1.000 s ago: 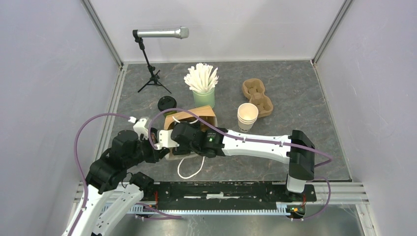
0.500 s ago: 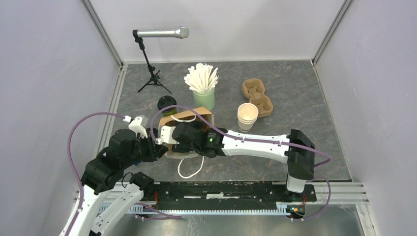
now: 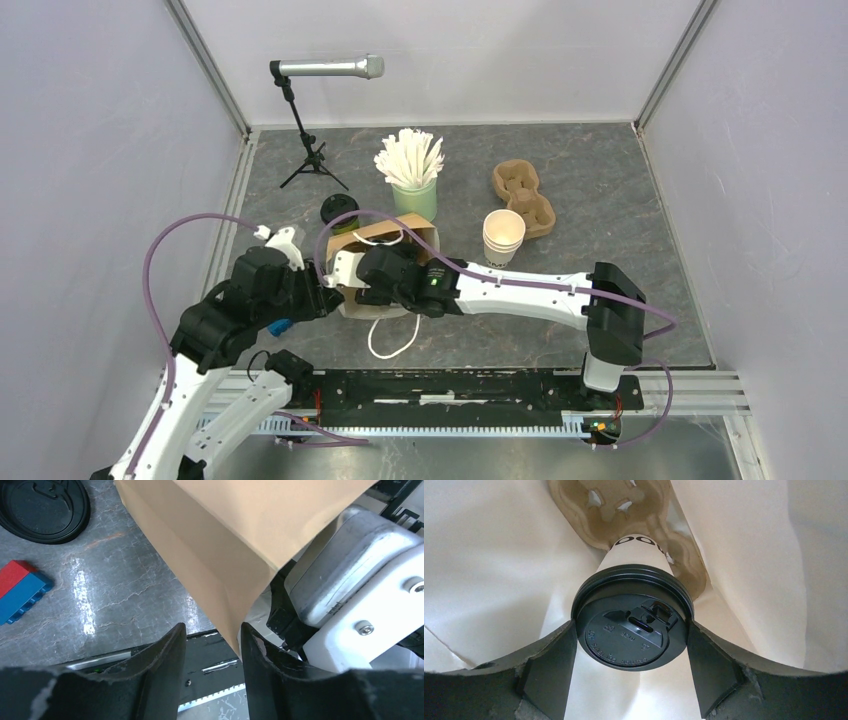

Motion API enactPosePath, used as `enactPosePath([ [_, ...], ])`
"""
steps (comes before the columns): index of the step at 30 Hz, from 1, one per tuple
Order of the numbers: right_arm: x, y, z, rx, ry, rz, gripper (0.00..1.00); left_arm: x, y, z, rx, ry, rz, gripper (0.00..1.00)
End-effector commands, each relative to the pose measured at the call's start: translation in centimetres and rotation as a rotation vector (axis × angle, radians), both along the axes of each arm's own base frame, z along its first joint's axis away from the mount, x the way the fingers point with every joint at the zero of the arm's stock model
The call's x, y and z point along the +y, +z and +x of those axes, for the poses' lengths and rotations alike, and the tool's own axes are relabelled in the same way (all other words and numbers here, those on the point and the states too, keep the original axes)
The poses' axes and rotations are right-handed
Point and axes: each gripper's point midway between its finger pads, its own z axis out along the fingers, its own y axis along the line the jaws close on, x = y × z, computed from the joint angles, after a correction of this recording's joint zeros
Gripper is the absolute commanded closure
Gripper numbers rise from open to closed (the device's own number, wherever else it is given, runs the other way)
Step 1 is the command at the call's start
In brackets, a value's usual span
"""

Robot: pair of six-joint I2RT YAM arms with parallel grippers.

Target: Pack the takeout coffee

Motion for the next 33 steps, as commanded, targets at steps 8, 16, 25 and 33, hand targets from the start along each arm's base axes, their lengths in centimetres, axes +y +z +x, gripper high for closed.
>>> enactPosePath([
  [8,-2.9,2.3,-1.5,0.019,-0.031,0.12,0.35,-2.9,2.2,2.7,-0.071,-0.059,-0.085,0.86],
  [16,-3.9,2.2,-2.7,0.01,0.014,0.092,0.35,-4.6,3.8,2.0,-0.141,-0.185,-0.156,0.98],
  [25,-1.3,4.5,-1.1,-0.093,0.213,0.063,0.33,-4.7,2.8,1.3,-0.128,-0.197,-0.173,0.98],
  [33,1.9,4.6,-2.0,-0.088,0.39,0.065,0.32,-4.2,1.6,0.7,-0.101,-0.184,-0.158,0.98],
])
